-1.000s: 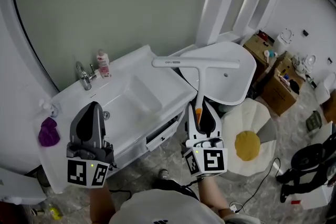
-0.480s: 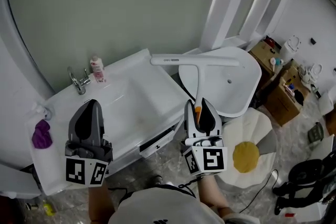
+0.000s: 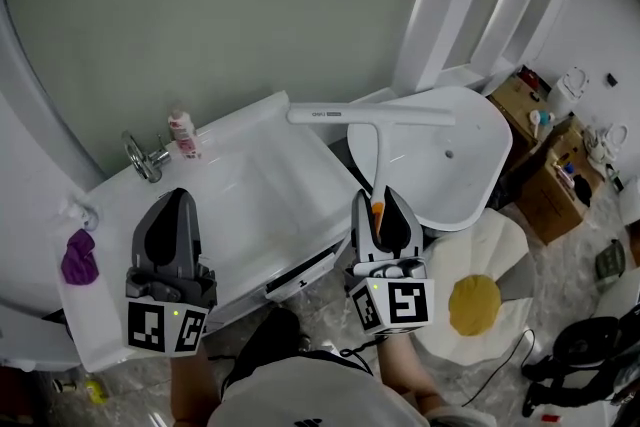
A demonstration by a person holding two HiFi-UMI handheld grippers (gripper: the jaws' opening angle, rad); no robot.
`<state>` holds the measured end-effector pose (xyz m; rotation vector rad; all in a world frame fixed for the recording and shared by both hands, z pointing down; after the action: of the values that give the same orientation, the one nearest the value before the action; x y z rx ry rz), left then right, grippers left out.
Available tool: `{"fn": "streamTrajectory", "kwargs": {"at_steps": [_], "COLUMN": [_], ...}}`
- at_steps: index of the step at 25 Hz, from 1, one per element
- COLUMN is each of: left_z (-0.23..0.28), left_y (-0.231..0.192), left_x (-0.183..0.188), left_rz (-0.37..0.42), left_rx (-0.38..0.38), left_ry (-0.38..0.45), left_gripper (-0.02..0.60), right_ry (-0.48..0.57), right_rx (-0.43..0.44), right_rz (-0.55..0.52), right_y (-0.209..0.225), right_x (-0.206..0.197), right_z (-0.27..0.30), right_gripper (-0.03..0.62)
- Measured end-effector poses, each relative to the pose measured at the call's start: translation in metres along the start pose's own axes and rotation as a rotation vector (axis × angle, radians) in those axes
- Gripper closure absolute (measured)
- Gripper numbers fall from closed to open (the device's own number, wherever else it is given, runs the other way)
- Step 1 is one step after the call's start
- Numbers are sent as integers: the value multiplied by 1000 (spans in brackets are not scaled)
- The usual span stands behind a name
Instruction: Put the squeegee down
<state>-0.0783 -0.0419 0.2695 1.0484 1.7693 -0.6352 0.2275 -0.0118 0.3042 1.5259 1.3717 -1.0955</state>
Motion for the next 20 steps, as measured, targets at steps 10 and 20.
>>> {"fn": "streamTrajectory", "kwargs": {"at_steps": [10, 20], "left_z": [50, 99], "left_y": [-24, -62], "left_x": [-28, -53], "left_rz": [-5, 8], "left_rx": [3, 23], "left_ry": [-17, -28], "left_gripper": [574, 574], "right_ry": [-28, -80], "right_rx": [13, 45], "right_rz": [4, 27], "right_y": [12, 14], "right_x": [-23, -60], "right_z": [56, 129], "right_gripper": [468, 468]}}
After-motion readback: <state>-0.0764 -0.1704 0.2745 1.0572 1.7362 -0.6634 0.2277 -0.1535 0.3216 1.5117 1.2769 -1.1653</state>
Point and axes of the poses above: the fingertips, and each gripper's own axes: z forward along the fingers, y to its right, x out of its top, the point moved 10 cm from there along -z, backward along the fingers, and after that the axes turned 6 degrees about y, right-handed, at the moved point
